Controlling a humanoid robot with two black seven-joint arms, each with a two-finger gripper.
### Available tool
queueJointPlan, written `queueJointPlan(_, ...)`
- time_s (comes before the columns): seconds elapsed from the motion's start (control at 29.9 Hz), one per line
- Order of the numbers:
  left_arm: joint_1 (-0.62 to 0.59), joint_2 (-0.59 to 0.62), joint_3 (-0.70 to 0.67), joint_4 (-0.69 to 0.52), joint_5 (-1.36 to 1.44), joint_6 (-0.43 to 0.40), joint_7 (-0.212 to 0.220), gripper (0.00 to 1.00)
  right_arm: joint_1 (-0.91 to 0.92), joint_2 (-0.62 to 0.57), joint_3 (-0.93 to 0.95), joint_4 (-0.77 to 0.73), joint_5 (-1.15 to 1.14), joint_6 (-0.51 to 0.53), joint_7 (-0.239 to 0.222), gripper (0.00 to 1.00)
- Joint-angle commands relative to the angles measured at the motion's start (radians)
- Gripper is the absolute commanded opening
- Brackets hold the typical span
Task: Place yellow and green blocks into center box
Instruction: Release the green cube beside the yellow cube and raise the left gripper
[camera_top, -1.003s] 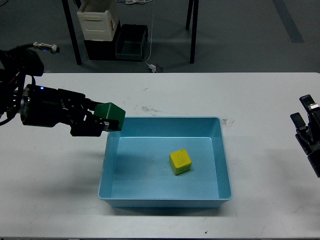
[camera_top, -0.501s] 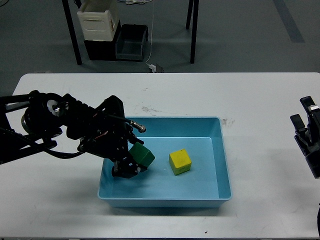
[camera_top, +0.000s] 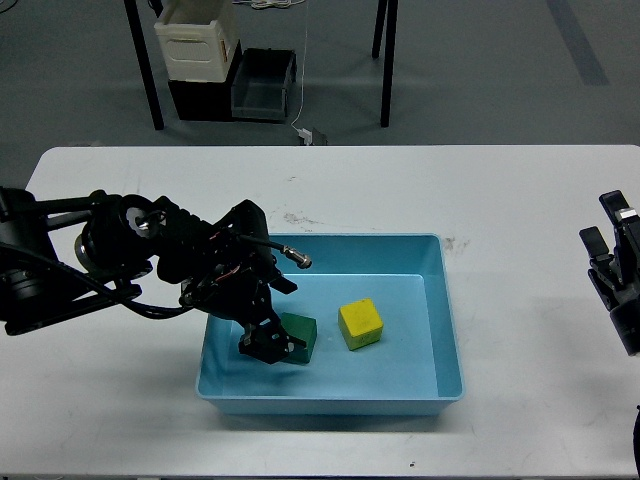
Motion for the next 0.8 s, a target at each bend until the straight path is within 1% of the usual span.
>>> queueJointPlan(0.0, 0.003, 0.01, -0.1, 0.0, -0.074, 0.0, 0.0, 1.0, 0.006, 0.0, -0.019, 0.007, -0.002, 0.0, 0.011, 1.0)
queueJointPlan(0.07, 0.025, 0.012, -0.217, 0.003, -0.263, 0.0, 0.0, 0.99, 0.012, -0.002, -0.02, 0.009, -0.002, 0.0, 0.049, 1.0)
queueJointPlan(0.1, 0.055, 0.012, -0.29, 0.007, -0.384, 0.0, 0.0, 0.99, 0.015, 0.0, -0.019, 0.009, -0.002, 0.0, 0.059, 1.0)
queueJointPlan(0.23, 0.209, 0.018, -0.56, 0.013, -0.779, 0.0, 0.0, 1.0, 0.038, 0.0, -0.022, 0.009, 0.001, 0.006, 0.059, 1.0)
queueJointPlan(0.3, 0.286, 0.026, -0.648, 0.012, -0.925, 0.0, 0.0, 1.0, 0.047, 0.015, -0.028, 0.016, 0.021, 0.011, 0.059, 1.0)
queueJointPlan(0.37, 0.369, 0.036, -0.711, 0.004, -1.06, 0.0, 0.0, 1.0, 0.069, 0.049, -0.051, 0.026, 0.114, 0.015, 0.059, 1.0)
queueJointPlan(0.4, 0.41, 0.038, -0.74, 0.003, -1.114, 0.0, 0.0, 1.0, 0.078, 0.058, -0.065, 0.026, 0.174, 0.015, 0.051, 1.0)
queueJointPlan(0.43, 0.458, 0.036, -0.771, 0.0, -1.164, 0.0, 0.0, 1.0, 0.087, 0.064, -0.077, 0.029, 0.246, 0.015, 0.019, 1.0)
queueJointPlan(0.5, 0.564, 0.035, -0.835, -0.008, -1.25, 0.0, 0.0, 1.0, 0.11, 0.071, -0.093, 0.041, 0.416, 0.017, -0.069, 1.0)
queueJointPlan(0.57, 0.648, 0.03, -0.881, -0.01, -1.333, 0.091, 0.0, 1.0, 0.127, 0.074, -0.091, 0.044, 0.571, 0.017, -0.155, 1.0)
queueJointPlan(0.6, 0.68, 0.03, -0.891, -0.01, -1.388, 0.12, 0.0, 1.0, 0.135, 0.078, -0.093, 0.044, 0.643, 0.018, -0.196, 1.0)
queueJointPlan(0.63, 0.71, 0.03, -0.897, -0.01, -1.454, 0.133, 0.0, 1.0, 0.139, 0.086, -0.091, 0.043, 0.71, 0.022, -0.233, 1.0)
queueJointPlan(0.74, 0.78, 0.042, -0.9, -0.01, -1.688, 0.142, 0.0, 1.0, 0.141, 0.103, -0.091, 0.038, 0.875, 0.067, -0.328, 1.0)
queueJointPlan(0.77, 0.796, 0.05, -0.905, -0.01, -1.779, 0.141, 0.0, 1.0, 0.139, 0.11, -0.091, 0.036, 0.917, 0.081, -0.353, 1.0)
